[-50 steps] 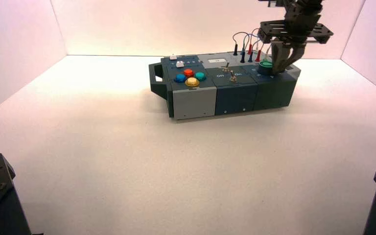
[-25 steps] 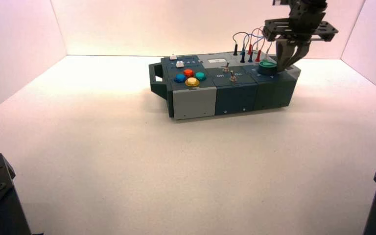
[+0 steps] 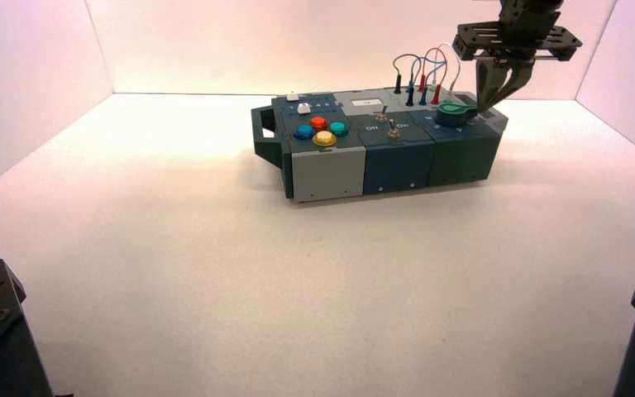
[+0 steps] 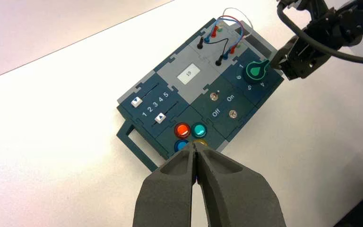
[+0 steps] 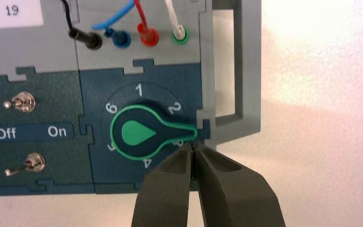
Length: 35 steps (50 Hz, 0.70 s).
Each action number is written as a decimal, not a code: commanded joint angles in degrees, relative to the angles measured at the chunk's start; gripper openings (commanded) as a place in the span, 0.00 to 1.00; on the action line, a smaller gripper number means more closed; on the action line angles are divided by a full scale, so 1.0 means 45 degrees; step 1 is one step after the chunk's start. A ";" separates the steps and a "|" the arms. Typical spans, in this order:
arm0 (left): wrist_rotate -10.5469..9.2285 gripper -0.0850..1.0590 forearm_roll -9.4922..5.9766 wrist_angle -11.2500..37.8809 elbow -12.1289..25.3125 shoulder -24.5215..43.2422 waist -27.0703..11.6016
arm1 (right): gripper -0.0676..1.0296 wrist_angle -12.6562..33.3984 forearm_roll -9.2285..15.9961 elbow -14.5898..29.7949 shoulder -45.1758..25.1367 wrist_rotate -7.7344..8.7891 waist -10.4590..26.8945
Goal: Turn the knob to position 2.
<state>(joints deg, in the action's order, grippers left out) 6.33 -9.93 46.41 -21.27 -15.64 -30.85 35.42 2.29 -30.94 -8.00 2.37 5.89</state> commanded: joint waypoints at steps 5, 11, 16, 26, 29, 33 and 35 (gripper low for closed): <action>-0.0020 0.05 0.0000 -0.0078 0.0215 -0.0234 -0.0039 | 0.04 0.0000 -0.0020 0.0430 0.0020 0.0039 -0.0020; 0.0000 0.05 0.0000 -0.0078 0.0195 -0.0234 -0.0039 | 0.04 0.0000 -0.0020 0.0449 -0.0020 0.0039 -0.0020; -0.0020 0.05 0.0000 -0.0078 0.0234 -0.0215 -0.0039 | 0.04 0.0000 -0.0020 0.0527 -0.0078 0.0078 -0.0020; -0.0020 0.05 0.0000 -0.0078 0.0254 -0.0176 -0.0039 | 0.04 0.0020 -0.0020 0.0742 -0.0254 0.0078 -0.0020; 0.0000 0.05 0.0000 -0.0059 0.0254 -0.0176 -0.0039 | 0.04 0.0020 -0.0020 0.0801 -0.0293 0.0078 -0.0020; -0.0020 0.05 0.0000 -0.0078 0.0254 -0.0176 -0.0039 | 0.04 0.0020 -0.0020 0.0859 -0.0352 0.0078 -0.0020; -0.0020 0.05 0.0000 -0.0078 0.0254 -0.0156 -0.0039 | 0.04 0.0020 -0.0020 0.0898 -0.0371 0.0078 -0.0020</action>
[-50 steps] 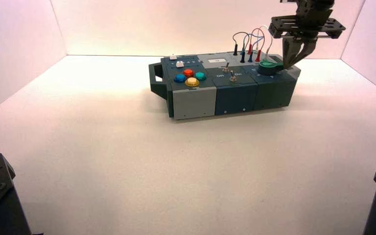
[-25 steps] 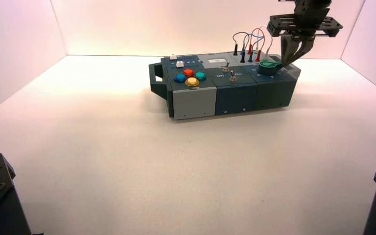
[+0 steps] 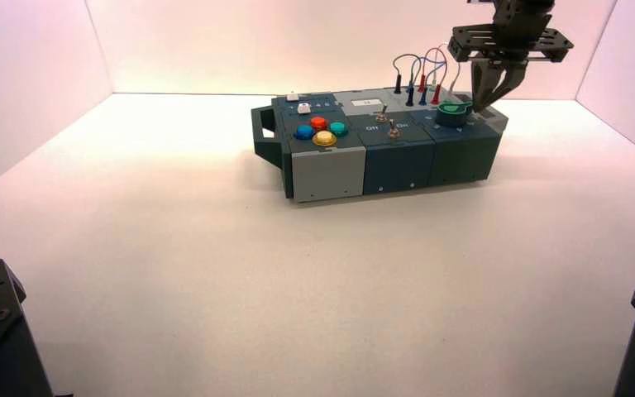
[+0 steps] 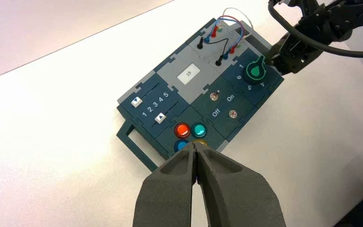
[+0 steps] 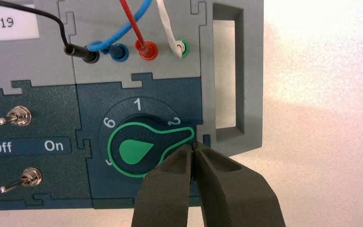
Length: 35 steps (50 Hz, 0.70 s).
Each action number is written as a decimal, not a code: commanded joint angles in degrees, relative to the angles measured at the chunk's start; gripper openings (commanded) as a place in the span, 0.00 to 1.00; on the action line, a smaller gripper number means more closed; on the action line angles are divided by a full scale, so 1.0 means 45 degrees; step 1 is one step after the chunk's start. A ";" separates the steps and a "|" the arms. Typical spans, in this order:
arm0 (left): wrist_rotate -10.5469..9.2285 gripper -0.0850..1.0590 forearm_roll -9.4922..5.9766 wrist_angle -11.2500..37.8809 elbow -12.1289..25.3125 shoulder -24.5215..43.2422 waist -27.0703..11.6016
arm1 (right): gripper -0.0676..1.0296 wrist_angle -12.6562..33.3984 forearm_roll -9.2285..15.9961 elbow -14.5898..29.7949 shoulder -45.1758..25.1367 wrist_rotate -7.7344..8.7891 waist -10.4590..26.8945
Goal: Turn the knob to position 2.
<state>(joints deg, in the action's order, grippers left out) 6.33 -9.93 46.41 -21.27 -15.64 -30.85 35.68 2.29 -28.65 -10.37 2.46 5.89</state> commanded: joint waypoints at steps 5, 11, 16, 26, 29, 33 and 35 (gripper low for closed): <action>-0.0020 0.05 0.0020 -0.0078 0.0254 -0.0156 -0.0039 | 0.04 -0.0039 -0.0020 0.0469 0.0098 0.0059 -0.0020; -0.0020 0.05 0.0000 -0.0078 0.0254 -0.0137 -0.0039 | 0.04 -0.0020 -0.0020 0.0586 0.0000 0.0098 -0.0020; -0.0020 0.05 0.0020 -0.0078 0.0273 -0.0098 -0.0039 | 0.04 0.0039 -0.0020 0.0723 -0.0117 0.0098 -0.0020; -0.0020 0.05 0.0020 -0.0078 0.0273 -0.0098 -0.0039 | 0.04 0.0078 -0.0020 0.0840 -0.0195 0.0098 -0.0020; -0.0020 0.05 0.0000 -0.0078 0.0273 -0.0098 -0.0039 | 0.04 0.0078 -0.0039 0.0859 -0.0195 0.0098 -0.0020; -0.0020 0.05 0.0000 -0.0078 0.0293 -0.0078 -0.0039 | 0.04 0.0078 -0.0039 0.0898 -0.0195 0.0098 -0.0020; -0.0020 0.05 0.0000 -0.0078 0.0293 -0.0078 -0.0039 | 0.04 0.0078 -0.0039 0.0937 -0.0195 0.0098 -0.0020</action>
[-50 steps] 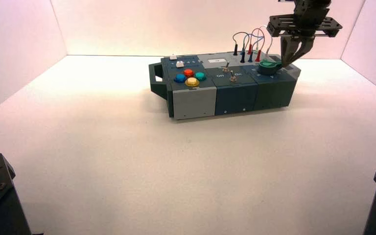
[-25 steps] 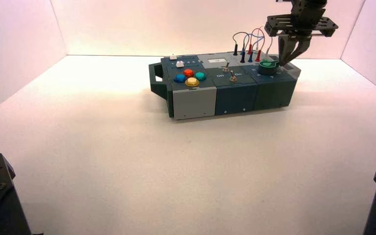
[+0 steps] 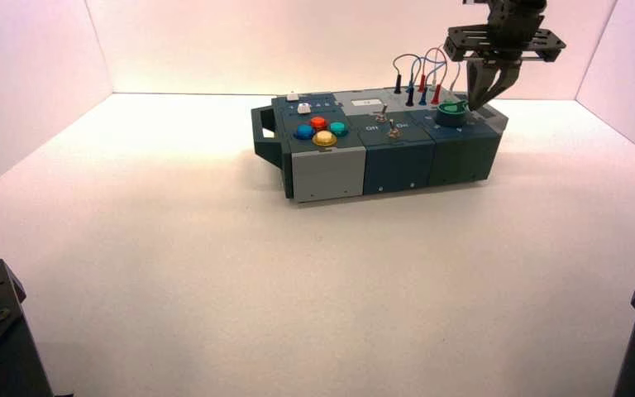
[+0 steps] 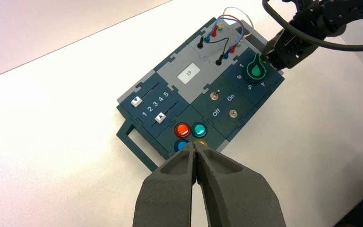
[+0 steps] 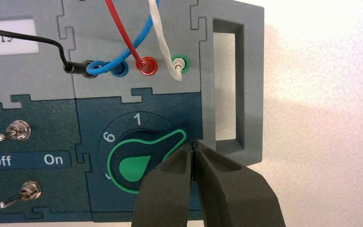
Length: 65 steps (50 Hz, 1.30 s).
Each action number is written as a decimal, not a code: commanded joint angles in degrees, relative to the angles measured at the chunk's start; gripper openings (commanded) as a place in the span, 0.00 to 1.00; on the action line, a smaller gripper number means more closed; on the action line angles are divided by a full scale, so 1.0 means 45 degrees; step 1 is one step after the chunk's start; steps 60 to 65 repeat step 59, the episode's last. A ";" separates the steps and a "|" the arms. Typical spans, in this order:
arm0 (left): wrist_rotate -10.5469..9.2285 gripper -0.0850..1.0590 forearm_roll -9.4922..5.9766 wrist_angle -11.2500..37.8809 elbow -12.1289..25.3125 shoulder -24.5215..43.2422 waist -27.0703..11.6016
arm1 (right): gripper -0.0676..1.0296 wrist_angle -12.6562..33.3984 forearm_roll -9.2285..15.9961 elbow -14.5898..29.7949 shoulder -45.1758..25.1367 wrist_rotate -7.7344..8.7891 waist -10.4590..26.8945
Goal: Turn the knob to position 2.
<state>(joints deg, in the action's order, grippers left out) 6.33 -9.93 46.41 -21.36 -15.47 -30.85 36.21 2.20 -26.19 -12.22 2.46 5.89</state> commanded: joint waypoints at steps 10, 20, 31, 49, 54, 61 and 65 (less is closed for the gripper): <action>-0.0020 0.05 0.0000 -0.0059 0.0352 -0.0117 -0.0039 | 0.04 0.0078 -0.0078 0.0293 0.0273 0.0098 -0.0039; -0.0020 0.05 0.0000 -0.0020 0.0352 -0.0176 -0.0039 | 0.04 0.0098 -0.0117 0.0020 0.0684 -0.0020 -0.0137; -0.0020 0.05 -0.0020 -0.0020 0.0332 -0.0273 0.0000 | 0.04 0.0117 -0.0117 -0.0313 0.1563 -0.0156 -0.0156; 0.0000 0.05 -0.0059 0.0176 0.0313 -0.0137 -0.0039 | 0.04 0.0664 -0.0410 -0.0273 0.2559 -0.0117 -0.0156; 0.0000 0.05 -0.0098 0.0176 0.0352 -0.0059 -0.0039 | 0.04 0.0801 -0.0410 -0.0195 0.2656 -0.0117 -0.0156; 0.0000 0.05 -0.0078 0.0176 0.0488 0.0059 -0.0039 | 0.04 0.0820 -0.0430 -0.0156 0.2695 -0.0117 -0.0156; 0.0000 0.05 -0.0078 0.0176 0.0488 0.0059 -0.0039 | 0.04 0.0820 -0.0430 -0.0156 0.2695 -0.0117 -0.0156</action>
